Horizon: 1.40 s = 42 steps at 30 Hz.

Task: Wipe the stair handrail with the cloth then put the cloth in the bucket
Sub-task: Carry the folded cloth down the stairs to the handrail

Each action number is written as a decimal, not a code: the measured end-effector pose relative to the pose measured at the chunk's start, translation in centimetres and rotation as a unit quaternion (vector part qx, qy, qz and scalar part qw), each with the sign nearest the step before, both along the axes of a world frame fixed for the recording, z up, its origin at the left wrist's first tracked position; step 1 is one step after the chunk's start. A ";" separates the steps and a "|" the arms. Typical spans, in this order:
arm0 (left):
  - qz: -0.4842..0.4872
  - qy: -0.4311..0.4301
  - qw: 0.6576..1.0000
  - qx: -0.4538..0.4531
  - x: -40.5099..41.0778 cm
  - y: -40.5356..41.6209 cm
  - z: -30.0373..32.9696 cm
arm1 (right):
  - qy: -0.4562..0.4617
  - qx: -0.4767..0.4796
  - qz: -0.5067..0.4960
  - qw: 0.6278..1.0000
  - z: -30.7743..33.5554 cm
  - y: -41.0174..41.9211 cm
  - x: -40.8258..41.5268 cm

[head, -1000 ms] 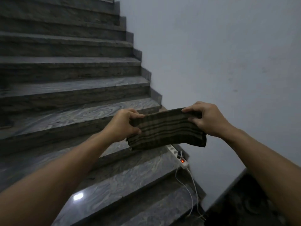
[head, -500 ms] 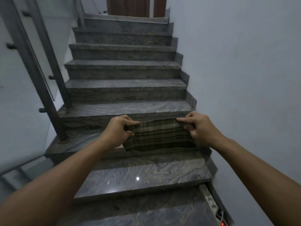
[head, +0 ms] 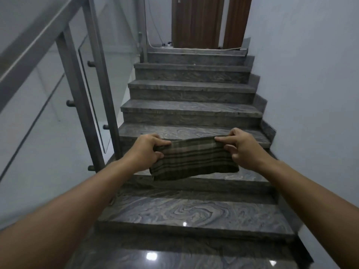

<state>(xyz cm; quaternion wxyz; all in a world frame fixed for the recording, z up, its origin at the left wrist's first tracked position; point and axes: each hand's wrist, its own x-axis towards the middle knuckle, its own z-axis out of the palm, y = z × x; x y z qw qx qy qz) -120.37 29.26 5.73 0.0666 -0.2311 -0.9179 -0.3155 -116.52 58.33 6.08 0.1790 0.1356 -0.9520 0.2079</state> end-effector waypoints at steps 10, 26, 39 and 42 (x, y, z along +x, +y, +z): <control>0.018 0.003 1.000 -0.001 -13.3 1.2 7.9 | 0.005 0.003 0.000 1.000 8.0 1.1 -13.1; 0.092 -0.001 0.996 -0.011 -36.1 0.9 23.1 | 0.011 -0.008 0.036 0.999 22.5 0.6 -39.1; 0.120 0.038 0.992 -0.026 -55.6 -1.3 38.8 | 0.033 -0.012 0.030 0.999 37.7 -2.2 -59.3; 0.129 0.035 0.991 -0.028 -59.9 -1.0 42.1 | 0.021 -0.016 0.040 0.999 41.3 -1.8 -63.9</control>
